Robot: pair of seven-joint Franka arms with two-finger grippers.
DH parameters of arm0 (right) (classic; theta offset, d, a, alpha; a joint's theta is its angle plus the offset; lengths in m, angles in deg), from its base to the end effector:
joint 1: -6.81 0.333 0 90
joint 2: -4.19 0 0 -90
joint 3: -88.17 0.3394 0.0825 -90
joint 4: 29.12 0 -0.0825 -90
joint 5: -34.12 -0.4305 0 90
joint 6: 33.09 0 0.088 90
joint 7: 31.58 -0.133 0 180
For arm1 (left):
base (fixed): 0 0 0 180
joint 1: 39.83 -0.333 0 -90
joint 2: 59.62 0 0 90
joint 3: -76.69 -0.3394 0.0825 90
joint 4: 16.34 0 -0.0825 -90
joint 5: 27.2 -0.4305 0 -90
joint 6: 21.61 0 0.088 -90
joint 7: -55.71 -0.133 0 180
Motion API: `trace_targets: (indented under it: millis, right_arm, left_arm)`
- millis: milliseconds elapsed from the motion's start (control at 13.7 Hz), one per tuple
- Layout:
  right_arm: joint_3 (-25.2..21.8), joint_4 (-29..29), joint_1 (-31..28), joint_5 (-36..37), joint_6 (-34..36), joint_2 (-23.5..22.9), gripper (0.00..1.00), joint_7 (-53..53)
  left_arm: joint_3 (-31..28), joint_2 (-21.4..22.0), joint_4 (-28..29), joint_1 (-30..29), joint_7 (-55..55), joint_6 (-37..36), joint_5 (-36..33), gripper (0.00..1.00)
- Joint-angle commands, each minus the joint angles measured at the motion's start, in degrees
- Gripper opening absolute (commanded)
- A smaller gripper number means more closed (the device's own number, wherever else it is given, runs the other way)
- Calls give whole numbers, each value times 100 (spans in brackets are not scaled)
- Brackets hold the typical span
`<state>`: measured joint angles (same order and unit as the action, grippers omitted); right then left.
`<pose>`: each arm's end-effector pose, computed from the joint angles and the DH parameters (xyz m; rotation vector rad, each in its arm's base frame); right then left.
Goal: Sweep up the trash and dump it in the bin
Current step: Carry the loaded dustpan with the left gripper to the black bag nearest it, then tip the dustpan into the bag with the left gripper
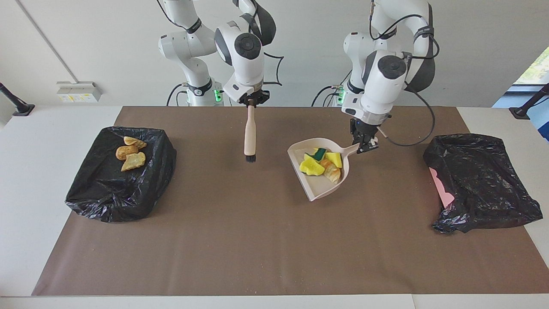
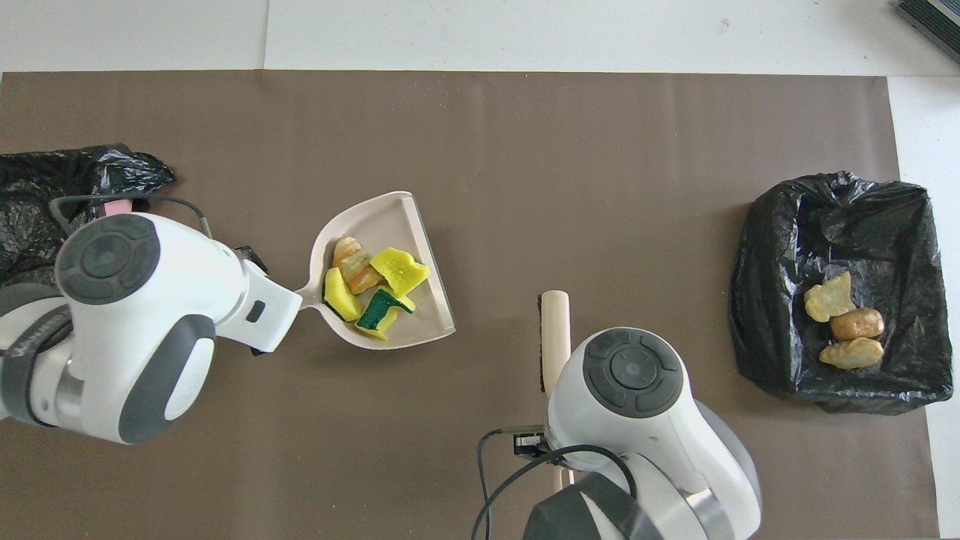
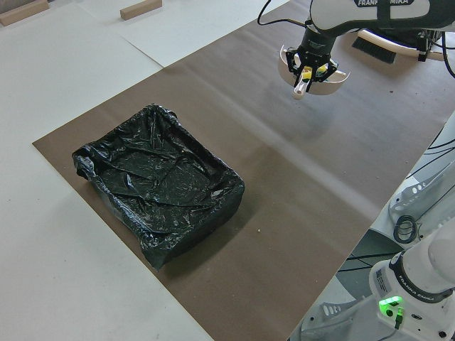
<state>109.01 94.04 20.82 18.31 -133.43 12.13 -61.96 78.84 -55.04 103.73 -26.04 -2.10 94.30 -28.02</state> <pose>0.4017 0.3211 0.4183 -3.0589 0.0279 0.5222 0.5466 -0.1552 0.4347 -2.4934 1.8823 -0.0017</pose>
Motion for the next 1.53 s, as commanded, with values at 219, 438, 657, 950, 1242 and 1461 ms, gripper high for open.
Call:
trace_targets:
  millis: [219, 438, 657, 950, 1242, 1461]
  right_arm:
    - [16, 954, 1120, -326, -1477, -2, 0, -952]
    - [16, 1245, 1314, -326, -1883, -28, 0, -944]
    - [16, 1508, 1393, -317, -2225, -81, 0, -935]
    - [16, 1685, 1561, -238, -2385, -108, 0, -952]
    - [16, 1712, 1649, -168, -2411, -160, 44, -961]
    - [-1, 1537, 1579, 96, -2297, -160, 100, -944]
  left_arm:
    - [84, 139, -511, -2000, -688, -340, -58, 0]
    - [75, 113, -652, -2836, -1274, -297, -58, 0]
    - [75, -27, -967, -3592, -1461, -208, -76, 0]
    - [75, -625, -1951, -3972, -2076, -130, -1373, 0]
    - [14, -722, -2032, -4104, -2024, 204, -2455, 0]
    - [5, -845, -2041, -4113, -2007, 372, -3343, 0]
